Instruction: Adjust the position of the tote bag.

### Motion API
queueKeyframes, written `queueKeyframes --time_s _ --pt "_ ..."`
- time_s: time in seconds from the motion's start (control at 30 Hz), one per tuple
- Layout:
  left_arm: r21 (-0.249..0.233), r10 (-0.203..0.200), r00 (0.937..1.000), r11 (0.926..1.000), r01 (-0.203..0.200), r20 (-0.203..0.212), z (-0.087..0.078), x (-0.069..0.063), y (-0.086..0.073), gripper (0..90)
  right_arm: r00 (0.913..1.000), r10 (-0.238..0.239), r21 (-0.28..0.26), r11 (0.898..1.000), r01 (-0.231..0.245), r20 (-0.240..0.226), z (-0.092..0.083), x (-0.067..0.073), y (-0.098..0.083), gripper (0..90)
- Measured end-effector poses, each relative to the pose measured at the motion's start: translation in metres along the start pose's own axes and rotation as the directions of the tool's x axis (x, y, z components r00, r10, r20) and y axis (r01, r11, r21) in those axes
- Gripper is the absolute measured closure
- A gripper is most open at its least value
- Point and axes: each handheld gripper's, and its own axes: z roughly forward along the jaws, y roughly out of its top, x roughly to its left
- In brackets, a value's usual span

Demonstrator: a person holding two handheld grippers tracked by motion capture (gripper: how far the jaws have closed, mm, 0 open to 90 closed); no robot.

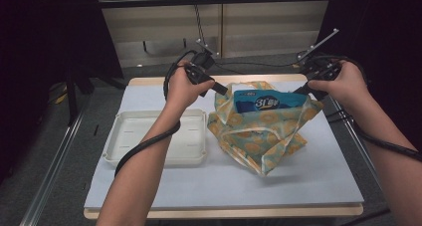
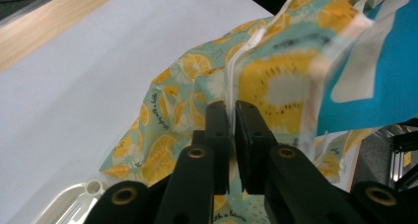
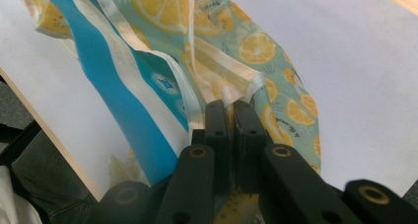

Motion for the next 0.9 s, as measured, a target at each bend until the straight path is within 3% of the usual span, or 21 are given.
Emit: queueKeyframes --time_s 0.03,0.1,0.13,0.17,0.27,0.33,0.37,0.4,0.5,0.57,0.6,0.8,0.9 --pt "-0.008 -0.015 0.9999 0.9999 0.015 0.003 0.001 0.000 -0.001 82.7 1.0000 0.000 0.002 1.000 0.000 0.003 0.000 -0.001 -0.001 86.5" --pt "-0.004 -0.009 1.0000 0.9999 0.009 -0.002 0.001 0.001 -0.002 77.2 1.0000 0.000 0.004 1.000 0.000 0.007 0.000 -0.001 -0.002 86.4" --pt "-0.019 -0.029 0.9996 0.9994 0.029 0.004 0.002 0.000 -0.003 74.5 1.0000 0.002 0.005 1.000 -0.002 0.003 0.000 -0.002 -0.002 86.5" --pt "-0.010 -0.013 0.9999 0.9999 0.013 -0.002 0.001 0.001 -0.003 71.5 1.0000 0.001 0.004 1.000 -0.001 0.003 0.000 -0.002 -0.003 86.5" --pt "-0.020 -0.019 0.9997 0.9996 0.019 -0.012 -0.003 0.002 -0.005 63.4 1.0000 0.006 0.003 1.000 -0.006 0.004 -0.001 -0.004 -0.004 86.5" --pt "-0.042 -0.059 0.9983 0.9974 0.058 -0.005 -0.004 0.001 -0.008 56.0 1.0000 0.006 0.003 1.000 -0.006 0.007 -0.001 -0.004 -0.005 86.1" --pt "-0.030 -0.039 0.9993 0.9988 0.039 -0.001 -0.006 0.002 -0.009 54.4 0.9999 0.012 0.000 1.000 -0.012 0.006 -0.002 -0.004 -0.006 86.0" --pt "-0.061 -0.076 0.9971 0.9953 0.076 0.002 -0.005 -0.002 -0.011 51.1 0.9999 0.010 0.000 1.000 -0.010 0.004 -0.002 -0.005 -0.007 85.9" --pt "-0.069 -0.048 0.9983 0.9964 0.050 0.033 -0.007 -0.003 -0.017 44.2 0.9999 0.012 -0.001 1.000 -0.012 0.005 -0.004 -0.007 -0.009 85.8" --pt "-0.074 -0.069 0.9966 0.9947 0.072 0.044 -0.006 -0.006 -0.021 40.7 0.9998 0.020 0.000 1.000 -0.020 0.004 -0.004 -0.007 -0.010 85.8" --pt "-0.057 -0.045 0.9980 0.9973 0.047 0.044 -0.007 -0.005 -0.022 38.4 0.9999 0.016 -0.001 1.000 -0.016 0.003 -0.004 -0.008 -0.010 85.8" --pt "-0.094 -0.029 0.9975 0.9950 0.035 0.065 -0.002 -0.014 -0.030 25.8 0.9997 0.022 0.005 1.000 -0.022 0.004 -0.002 -0.007 -0.012 86.5" --pt "-0.071 -0.002 0.9982 0.9974 0.006 0.060 0.000 -0.018 -0.032 21.7 0.9997 0.025 0.005 1.000 -0.025 0.008 -0.002 -0.007 -0.012 86.5"
